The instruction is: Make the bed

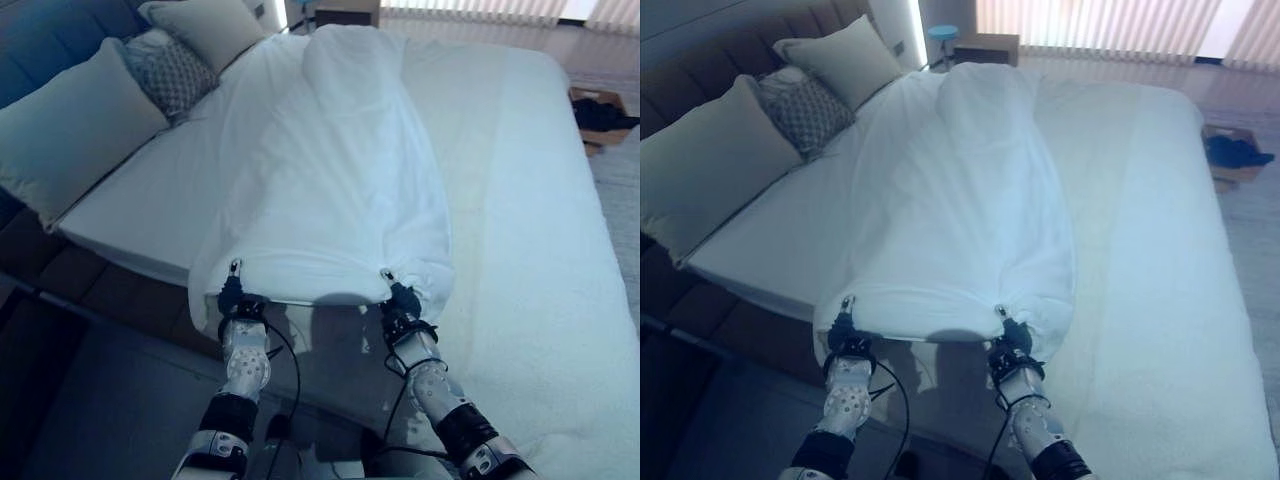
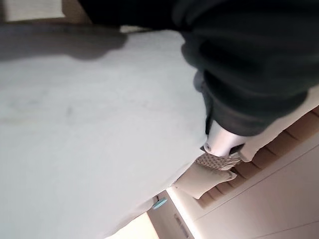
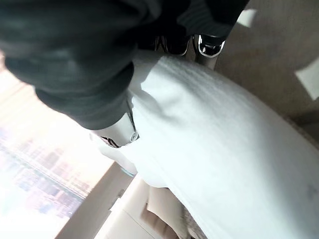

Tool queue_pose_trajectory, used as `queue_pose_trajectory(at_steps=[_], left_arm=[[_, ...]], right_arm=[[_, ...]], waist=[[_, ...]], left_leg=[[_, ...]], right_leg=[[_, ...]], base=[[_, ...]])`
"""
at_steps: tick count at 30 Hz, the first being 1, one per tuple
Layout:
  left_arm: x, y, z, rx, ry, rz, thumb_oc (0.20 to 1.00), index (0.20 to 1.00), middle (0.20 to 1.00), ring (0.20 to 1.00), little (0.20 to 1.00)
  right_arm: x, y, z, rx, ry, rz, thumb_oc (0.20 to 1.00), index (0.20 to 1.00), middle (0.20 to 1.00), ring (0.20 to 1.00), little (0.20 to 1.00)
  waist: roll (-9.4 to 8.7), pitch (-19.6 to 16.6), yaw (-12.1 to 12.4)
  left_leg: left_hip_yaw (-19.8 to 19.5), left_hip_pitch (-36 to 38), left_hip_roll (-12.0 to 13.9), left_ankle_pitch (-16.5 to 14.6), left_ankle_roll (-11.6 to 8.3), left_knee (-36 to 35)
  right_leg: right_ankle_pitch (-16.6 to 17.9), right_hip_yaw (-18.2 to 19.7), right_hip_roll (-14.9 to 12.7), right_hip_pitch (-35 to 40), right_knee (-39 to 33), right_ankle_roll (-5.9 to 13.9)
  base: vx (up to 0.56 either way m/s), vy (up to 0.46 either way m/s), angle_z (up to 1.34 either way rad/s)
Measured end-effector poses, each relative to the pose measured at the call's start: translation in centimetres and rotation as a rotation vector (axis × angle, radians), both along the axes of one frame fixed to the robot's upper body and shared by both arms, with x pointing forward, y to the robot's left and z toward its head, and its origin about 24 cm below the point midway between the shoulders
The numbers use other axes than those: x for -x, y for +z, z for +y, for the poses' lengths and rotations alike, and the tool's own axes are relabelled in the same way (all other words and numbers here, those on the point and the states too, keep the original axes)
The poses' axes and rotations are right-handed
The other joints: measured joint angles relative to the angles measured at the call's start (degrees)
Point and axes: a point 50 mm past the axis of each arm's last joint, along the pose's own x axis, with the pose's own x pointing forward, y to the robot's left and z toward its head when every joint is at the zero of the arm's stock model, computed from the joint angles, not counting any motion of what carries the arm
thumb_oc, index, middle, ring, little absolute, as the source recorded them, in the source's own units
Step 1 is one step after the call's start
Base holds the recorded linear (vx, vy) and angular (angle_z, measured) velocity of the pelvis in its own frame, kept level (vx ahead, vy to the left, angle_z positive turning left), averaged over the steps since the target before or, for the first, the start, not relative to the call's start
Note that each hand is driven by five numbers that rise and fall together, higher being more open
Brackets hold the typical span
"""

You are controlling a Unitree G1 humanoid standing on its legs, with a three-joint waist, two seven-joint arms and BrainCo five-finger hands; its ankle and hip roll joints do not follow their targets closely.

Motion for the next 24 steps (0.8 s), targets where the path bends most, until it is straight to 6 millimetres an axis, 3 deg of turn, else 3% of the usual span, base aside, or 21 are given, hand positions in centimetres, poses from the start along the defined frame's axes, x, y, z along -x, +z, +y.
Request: queue_pose_trajectory(at_steps=[1, 3, 4, 5, 8, 9, 11, 12, 13, 17, 19, 21, 24], left_arm=[[0.1, 0.3, 0.9, -0.012, 0.024, -0.01, 0.2, 0.2, 0.2, 0.2, 0.2], [0.2, 0.5, 1.9, -0.028, 0.052, -0.012, 0.2, 0.2, 0.2, 0.2, 0.2], [-0.1, 1.0, 2.6, -0.05, 0.059, -0.021, 0.2, 0.2, 0.2, 0.2, 0.2], [-0.1, 1.5, 3.4, -0.071, 0.073, -0.035, 0.2, 0.2, 0.2, 0.2, 0.2], [-0.3, 3.5, 6.1, -0.158, 0.115, -0.068, 0.2, 0.2, 0.2, 0.2, 0.2], [-0.6, 4.3, 6.5, -0.177, 0.125, -0.078, 0.2, 0.2, 0.2, 0.2, 0.2], [-1.0, 5.9, 7.4, -0.242, 0.136, -0.114, 0.2, 0.2, 0.2, 0.2, 0.2], [-2.0, 7.0, 6.9, -0.248, 0.122, -0.144, 0.2, 0.2, 0.2, 0.2, 0.2], [-2.4, 7.8, 6.8, -0.253, 0.119, -0.169, 0.2, 0.2, 0.2, 0.2, 0.2], [-2.1, 10.1, 8.8, -0.314, 0.162, -0.227, 0.2, 0.2, 0.2, 0.2, 0.2], [-1.5, 10.7, 10.1, -0.357, 0.205, -0.246, 0.2, 0.2, 0.2, 0.2, 0.2], [-1.4, 10.7, 10.2, -0.356, 0.211, -0.253, 0.2, 0.2, 0.2, 0.2, 0.2], [-1.2, 10.6, 10.4, -0.357, 0.222, -0.253, 0.2, 0.2, 0.2, 0.2, 0.2]], right_arm=[[-0.4, 0.3, 0.8, -0.002, 0.021, -0.003, 0.2, 0.2, 0.2, 0.2, 0.2], [-0.8, 0.6, 1.8, 0.009, 0.057, -0.01, 0.2, 0.2, 0.2, 0.2, 0.2], [-0.7, 0.4, 2.6, -0.007, 0.072, 0.007, 0.2, 0.2, 0.2, 0.2, 0.2], [-0.6, 0.4, 3.4, -0.023, 0.088, 0.012, 0.2, 0.2, 0.2, 0.2, 0.2], [-0.7, 1.8, 6.1, -0.055, 0.159, -0.023, 0.2, 0.2, 0.2, 0.2, 0.2], [-0.9, 2.3, 6.4, -0.047, 0.176, -0.046, 0.2, 0.2, 0.2, 0.2, 0.2], [-1.0, 3.5, 7.1, -0.051, 0.206, -0.092, 0.2, 0.2, 0.2, 0.2, 0.2], [-1.1, 4.3, 6.8, -0.028, 0.225, -0.141, 0.2, 0.2, 0.2, 0.2, 0.2], [-1.4, 4.8, 6.7, -0.02, 0.235, -0.165, 0.2, 0.2, 0.2, 0.2, 0.2], [-1.9, 8.1, 7.7, -0.007, 0.312, -0.302, 0.2, 0.2, 0.2, 0.2, 0.2], [-1.8, 9.9, 8.3, 0.0, 0.368, -0.391, 0.2, 0.2, 0.2, 0.2, 0.2], [-1.3, 10.9, 8.4, -0.021, 0.385, -0.456, 0.2, 0.2, 0.2, 0.2, 0.2], [-0.9, 11.3, 8.4, -0.021, 0.405, -0.51, 0.2, 0.2, 0.2, 0.2, 0.2]], waist=[[-1.09, -0.05, 2.65], [-1.14, 0.12, 3.49], [-2.98, 0.14, 4.61], [-3.97, 0.25, 5.07], [-6.04, 0.58, 8.4], [-6.14, 0.63, 8.15], [-5.68, 1.1, 8.63], [-4.97, 1.6, 6.36], [-4.26, 2.03, 5.35], [-1.35, 3.89, 5.76], [-1.25, 3.96, 5.98], [-1.16, 4.0, 6.0], [-0.93, 4.23, 6.16]], left_leg=[[1.8, 0.17, 0.8, -1.27, -1.02, 0.0], [3.8, -0.17, 1.66, -3.8, -0.95, 0.28], [5.22, -1.33, 1.12, -3.82, -0.11, 1.6], [4.76, -1.49, 1.01, -4.17, 0.11, 1.56], [3.37, -1.98, 1.21, -3.47, -0.91, 1.56], [2.59, -2.39, 1.16, -3.39, -0.98, 1.55], [0.92, -3.41, 0.59, -1.95, -0.99, 0.24], [0.2, -5.27, -0.65, 1.2, -0.8, -0.23], [0.31, -5.74, -1.11, 1.97, -0.43, -0.23], [4.77, -7.43, -1.64, 3.14, 0.95, -0.86], [5.13, -7.56, -1.88, 3.25, 0.99, -1.94], [4.6, -7.5, -2.17, 3.39, 1.12, -2.95], [4.48, -8.56, -2.63, 3.39, 1.2, -3.28]], right_leg=[[1.92, -1.54, -0.69, -1.64, -0.56, 2.24], [3.51, -7.05, -1.69, -3.32, -0.72, 3.63], [3.75, -15.5, -4.15, -2.87, -1.44, 4.23], [3.54, -17.46, -3.92, -1.38, -2.57, 4.48], [3.54, -14.94, -1.86, 0.89, -6.71, 4.49], [3.61, -14.04, -1.33, 0.97, -6.91, 4.03], [2.93, -14.57, -0.97, 1.2, -6.06, 0.54], [1.86, -17.38, -1.82, 1.43, -5.5, -1.19], [1.01, -17.57, -2.16, 1.26, -4.76, -1.25], [-1.34, -18.57, -3.91, -1.64, -0.44, -0.84], [-1.3, -18.22, -4.0, -2.22, -0.77, -0.84], [-1.39, -19.27, -4.4, -1.62, -1.84, -0.68], [-1.39, -20.18, -4.66, -1.68, -3.18, -0.4]], base=[[-0.17, 0.244, -1.5], [-0.11, 0.152, -0.96], [-0.04, -0.006, -0.35], [-0.02, -0.057, -0.03], [-0.02, -0.095, 0.09], [0.04, 0.028, 0.35], [0.0, 0.098, 0.96], [-0.07, 0.1, 1.64], [-0.06, 0.109, 1.54], [-0.04, 0.091, 0.26], [0.02, 0.108, -0.01], [-0.01, 0.148, 0.22], [-0.06, 0.168, 0.23]])
